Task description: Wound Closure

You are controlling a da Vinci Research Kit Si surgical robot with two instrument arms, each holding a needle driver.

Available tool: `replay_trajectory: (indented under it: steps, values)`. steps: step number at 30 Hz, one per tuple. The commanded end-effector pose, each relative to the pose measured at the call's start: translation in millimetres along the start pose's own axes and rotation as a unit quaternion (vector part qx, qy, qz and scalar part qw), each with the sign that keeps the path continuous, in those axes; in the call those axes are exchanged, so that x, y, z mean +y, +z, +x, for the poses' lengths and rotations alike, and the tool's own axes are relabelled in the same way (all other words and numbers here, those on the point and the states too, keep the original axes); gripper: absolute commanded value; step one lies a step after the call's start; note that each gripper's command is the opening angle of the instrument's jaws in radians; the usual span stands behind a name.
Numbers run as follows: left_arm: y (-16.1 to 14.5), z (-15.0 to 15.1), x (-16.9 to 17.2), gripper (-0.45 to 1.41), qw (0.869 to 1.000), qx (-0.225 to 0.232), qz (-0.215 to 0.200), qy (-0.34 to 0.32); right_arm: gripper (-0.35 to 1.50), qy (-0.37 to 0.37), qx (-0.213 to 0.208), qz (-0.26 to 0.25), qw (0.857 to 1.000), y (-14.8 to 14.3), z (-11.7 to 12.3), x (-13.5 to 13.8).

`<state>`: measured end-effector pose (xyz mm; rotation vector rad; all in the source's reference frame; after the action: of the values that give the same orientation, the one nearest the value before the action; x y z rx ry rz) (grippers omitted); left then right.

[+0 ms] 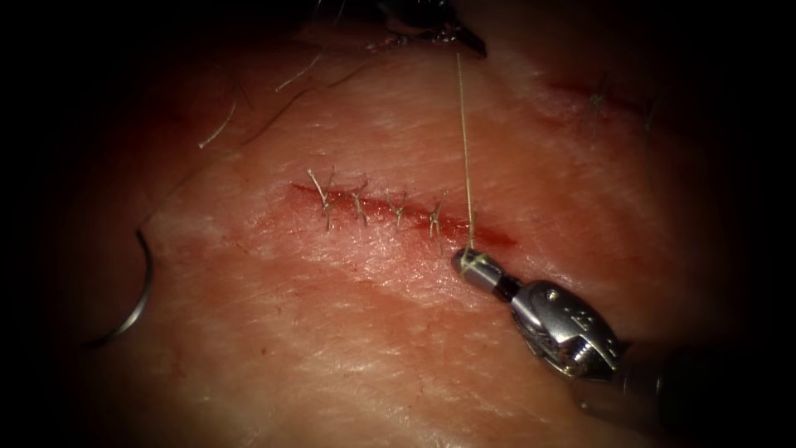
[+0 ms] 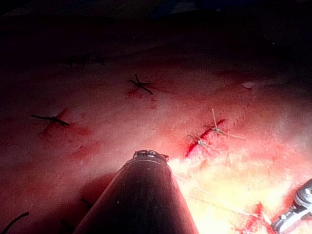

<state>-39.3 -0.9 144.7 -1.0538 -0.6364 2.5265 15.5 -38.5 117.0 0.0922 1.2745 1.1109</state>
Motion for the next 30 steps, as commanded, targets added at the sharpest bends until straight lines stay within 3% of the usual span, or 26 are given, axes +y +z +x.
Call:
replay_trajectory:
  steps: [1, 15, 30]
  values:
    - [0.4, 1.0, -1.5, -0.45, 1.0, 0.006, 0.003, -0.007, -0.35, 0.001, -0.003, 0.003, 1.0, 0.1, -1.1, -0.5]
    - [1.3, 3.2, -5.5, -0.45, 0.999, 0.018, 0.023, -0.024, -0.35, -0.007, -0.018, 0.025, 1.0, -1.2, -2.9, -3.0]
    - [2.7, 5.0, -9.5, -0.45, 0.998, 0.029, 0.044, -0.037, -0.35, -0.025, -0.044, 0.076, 0.996, -3.3, -6.5, -7.3]
